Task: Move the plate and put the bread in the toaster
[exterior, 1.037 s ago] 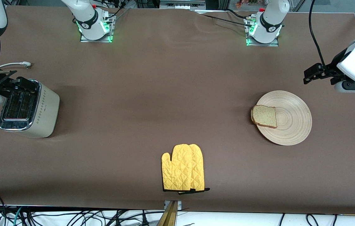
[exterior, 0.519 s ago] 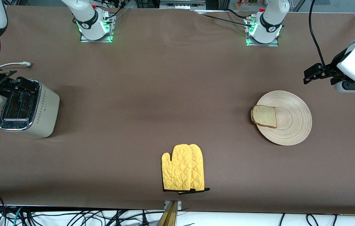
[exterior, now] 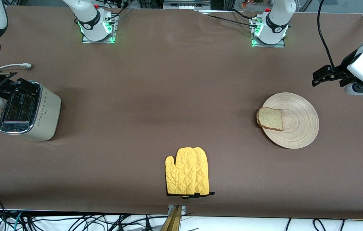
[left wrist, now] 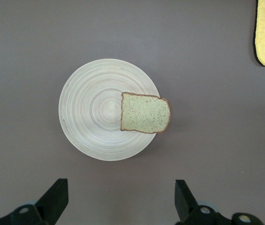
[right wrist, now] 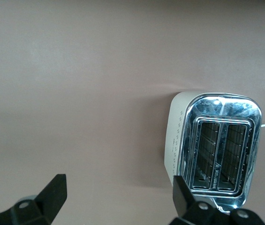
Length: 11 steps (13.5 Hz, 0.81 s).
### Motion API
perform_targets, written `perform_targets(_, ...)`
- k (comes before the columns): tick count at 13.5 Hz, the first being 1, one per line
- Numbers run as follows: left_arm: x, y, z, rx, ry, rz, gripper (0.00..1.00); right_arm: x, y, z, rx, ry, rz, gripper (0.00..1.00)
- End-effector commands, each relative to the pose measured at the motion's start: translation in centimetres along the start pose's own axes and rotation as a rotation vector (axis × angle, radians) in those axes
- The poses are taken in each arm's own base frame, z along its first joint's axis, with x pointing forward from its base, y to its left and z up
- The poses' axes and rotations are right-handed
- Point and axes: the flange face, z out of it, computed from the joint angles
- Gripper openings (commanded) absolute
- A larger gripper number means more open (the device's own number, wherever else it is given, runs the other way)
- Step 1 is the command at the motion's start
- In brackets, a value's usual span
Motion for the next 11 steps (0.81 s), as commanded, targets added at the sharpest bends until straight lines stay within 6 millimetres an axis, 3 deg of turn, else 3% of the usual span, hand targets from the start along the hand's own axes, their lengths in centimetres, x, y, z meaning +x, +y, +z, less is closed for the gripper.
perform_targets(1,1.5,-3.0,1.1,-0.042,-0.024,-0.052,1.00,0.2,0.2,-0.4,-0.013,0.002,-0.011,1.00)
perform_targets(3,2.9,-6.1,3.0,-0.096,-0.055,-0.112,1.00,0.2,0.2,-0.4,-0.013,0.002,-0.011,1.00)
perform_targets(4,3.3,-8.6,4.0,-0.136,-0.072,-0.160,1.00,0.2,0.2,-0.4,-0.013,0.002,-0.011,1.00)
perform_targets(7,3.8,-14.0,6.5,-0.264,-0.103,-0.244,1.00,0.2,0.2,-0.4,-0.013,0.002,-0.009,1.00)
perform_targets(11,4.1,-21.5,11.4,-0.421,-0.093,-0.099,1.00,0.2,0.2,-0.4,-0.011,0.002,-0.009,1.00)
